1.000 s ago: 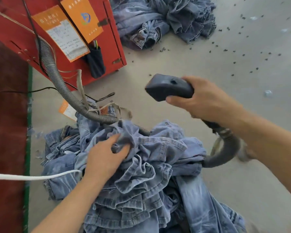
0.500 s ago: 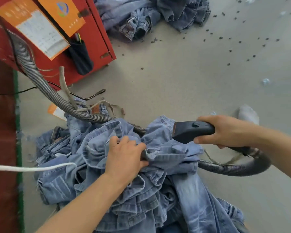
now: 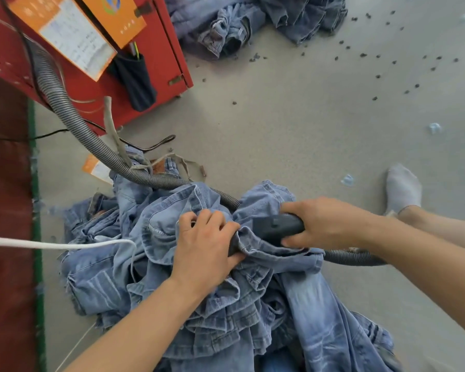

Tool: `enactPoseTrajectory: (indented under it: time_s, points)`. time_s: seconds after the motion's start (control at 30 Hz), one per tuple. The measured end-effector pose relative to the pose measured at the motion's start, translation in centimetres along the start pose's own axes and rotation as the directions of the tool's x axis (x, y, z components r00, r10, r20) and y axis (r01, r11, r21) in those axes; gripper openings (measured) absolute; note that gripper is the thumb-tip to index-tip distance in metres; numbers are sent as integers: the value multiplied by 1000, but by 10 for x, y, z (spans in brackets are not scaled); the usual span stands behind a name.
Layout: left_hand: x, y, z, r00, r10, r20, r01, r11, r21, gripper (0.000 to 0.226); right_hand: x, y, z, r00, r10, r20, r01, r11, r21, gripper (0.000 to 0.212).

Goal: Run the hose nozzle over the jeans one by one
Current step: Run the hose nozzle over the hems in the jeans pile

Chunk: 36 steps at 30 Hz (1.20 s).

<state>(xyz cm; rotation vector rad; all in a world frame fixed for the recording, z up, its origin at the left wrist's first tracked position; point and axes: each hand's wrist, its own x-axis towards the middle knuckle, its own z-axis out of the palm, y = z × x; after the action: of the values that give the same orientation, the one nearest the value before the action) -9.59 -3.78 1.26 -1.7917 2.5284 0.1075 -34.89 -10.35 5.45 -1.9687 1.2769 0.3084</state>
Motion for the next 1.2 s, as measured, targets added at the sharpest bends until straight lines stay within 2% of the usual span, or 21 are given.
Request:
enactPoseTrajectory:
  time_s: [0.03,0.1,0.17,0.27,0.4,0.47,0.53,0.63,0.7,0.77,0.83,0.93,1.0,1.07,1.13,1.2]
  points:
    - [0,0,-1,1000,-8,7,8,1000,5,54,4,-6,1,994,43,-100,-42,999,4,22]
    - [0,0,-2,1000,-18,25,18,1000,0,57,6,-6,-10,949,157,-275,-123,983,137,21]
    - [2,0,-2,999,-25,42,25,1000,-3,63,-5,3,-34,919,205,-336,-116,956,268,20]
    - [4,2,-1,998,-30,61,29,999,23,70,-38,10,-57,956,146,-255,-65,952,299,20]
    - [3,3,-2,997,-41,59,40,999,14,72,-41,1,-27,997,79,-13,-78,994,81,24]
    - [1,3,-2,998,-44,54,44,999,16,72,-21,-5,-3,997,75,34,-75,997,-22,24]
    - [-2,3,-2,998,-47,41,46,999,18,71,0,-10,11,994,98,-45,-100,994,-39,24]
    - [-2,3,-2,998,-53,43,52,999,16,71,12,-7,6,959,162,-233,-128,980,154,22]
    - [-3,3,-1,998,-52,35,52,999,8,70,4,2,-6,931,184,-315,-116,968,224,19]
    - [-4,2,-1,998,-56,6,56,998,-19,66,-11,14,-17,940,174,-292,-107,967,231,19]
    - [-6,3,1,997,-58,-41,55,997,-61,61,-24,19,-21,976,137,-167,-98,970,221,20]
    - [-10,6,4,993,-58,-104,46,992,-118,51,-13,11,-3,993,92,-69,-85,991,100,22]
    - [-12,7,7,989,-46,-138,28,992,-126,40,10,1,13,991,91,-94,-91,996,10,24]
    - [-13,7,9,985,-25,-168,3,992,-130,28,30,-7,24,981,130,-144,-133,991,-7,24]
    - [-14,7,11,981,4,-194,-27,993,-117,18,41,-9,26,961,193,-199,-186,981,56,25]
    - [-14,6,13,977,29,-209,-52,993,-104,17,42,-6,17,938,232,-257,-192,966,172,25]
